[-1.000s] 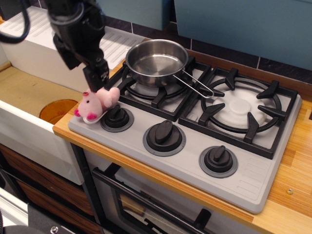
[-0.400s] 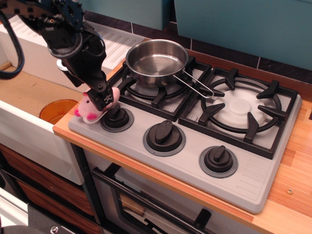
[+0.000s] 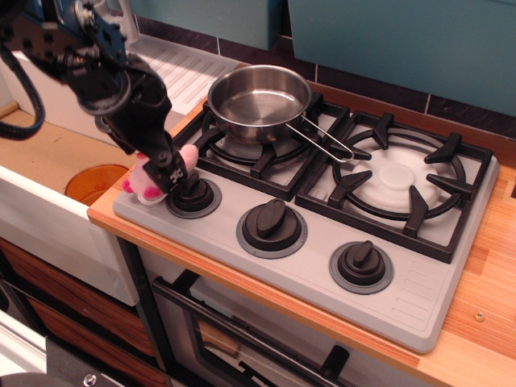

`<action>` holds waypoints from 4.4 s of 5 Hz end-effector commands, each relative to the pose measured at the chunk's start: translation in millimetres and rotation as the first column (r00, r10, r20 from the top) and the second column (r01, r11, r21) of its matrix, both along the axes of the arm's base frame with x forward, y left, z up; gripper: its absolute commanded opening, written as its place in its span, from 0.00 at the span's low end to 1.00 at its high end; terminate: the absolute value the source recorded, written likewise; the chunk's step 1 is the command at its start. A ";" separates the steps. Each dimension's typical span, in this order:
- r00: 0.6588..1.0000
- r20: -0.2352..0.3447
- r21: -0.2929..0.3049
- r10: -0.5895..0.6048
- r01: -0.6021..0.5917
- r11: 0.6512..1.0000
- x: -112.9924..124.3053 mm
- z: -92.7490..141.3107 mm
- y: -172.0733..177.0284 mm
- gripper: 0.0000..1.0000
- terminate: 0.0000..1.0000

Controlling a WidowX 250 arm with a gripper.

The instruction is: Put pan on stove and put stuffedpig in pan

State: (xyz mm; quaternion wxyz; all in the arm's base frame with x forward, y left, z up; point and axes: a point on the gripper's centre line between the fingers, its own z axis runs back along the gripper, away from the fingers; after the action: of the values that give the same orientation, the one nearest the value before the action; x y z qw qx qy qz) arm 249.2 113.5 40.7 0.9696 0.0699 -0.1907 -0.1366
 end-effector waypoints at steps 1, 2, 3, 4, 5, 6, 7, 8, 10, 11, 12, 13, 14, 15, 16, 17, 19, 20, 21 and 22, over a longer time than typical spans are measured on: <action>0.999 0.033 0.000 0.002 -0.002 1.000 1.1 -11.4 3.7 1.00 0.00; 1.000 0.025 -0.021 0.005 -0.005 1.000 0.5 -18.5 3.0 1.00 0.00; 1.000 0.015 -0.026 0.024 -0.023 0.999 5.0 -26.0 1.2 0.00 0.00; 1.000 0.004 -0.028 0.021 -0.021 0.999 8.8 -25.1 2.4 0.00 0.00; 1.000 -0.011 -0.012 0.028 -0.028 1.000 9.6 -19.9 3.6 0.00 0.00; 0.999 -0.033 0.007 0.027 -0.027 1.000 7.3 -9.2 5.7 0.00 0.00; 0.997 -0.069 0.040 0.032 -0.029 0.999 5.3 13.1 9.4 0.00 0.00; 0.993 -0.112 0.072 0.031 -0.023 0.997 6.6 39.5 11.6 0.00 0.00; 0.982 -0.185 0.109 0.034 -0.014 0.994 23.5 88.1 8.3 0.00 0.00; 0.981 -0.192 0.118 0.039 -0.016 0.993 39.7 99.5 2.0 0.00 0.00; 0.979 -0.199 0.116 0.033 -0.010 0.993 59.6 105.5 -4.5 0.00 0.00; 0.981 -0.189 0.128 0.048 -0.024 0.991 77.2 107.2 -14.7 0.00 0.00; 0.982 -0.183 0.127 0.051 -0.028 0.992 89.1 106.5 -20.0 0.00 0.00; 0.983 -0.174 0.116 0.059 -0.039 0.992 103.0 100.8 -30.4 0.00 0.00; 0.984 -0.170 0.112 0.056 -0.038 0.993 108.5 97.5 -34.6 0.00 0.00; 0.986 -0.164 0.100 0.039 -0.023 0.995 111.0 96.4 -36.8 0.00 0.00; 0.988 -0.148 0.100 0.038 -0.023 0.995 110.3 93.4 -38.5 1.00 0.00; 0.988 -0.147 0.098 0.043 -0.029 0.995 108.9 92.7 -40.9 1.00 0.00; 0.988 -0.147 0.100 0.049 -0.035 0.994 107.8 93.5 -44.0 1.00 0.00; 0.986 -0.156 0.103 0.062 -0.046 0.994 104.2 99.0 -51.5 1.00 0.00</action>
State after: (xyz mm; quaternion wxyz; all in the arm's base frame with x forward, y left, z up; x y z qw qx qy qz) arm 346.5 63.9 117.0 0.9844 0.1012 -0.0691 -0.1263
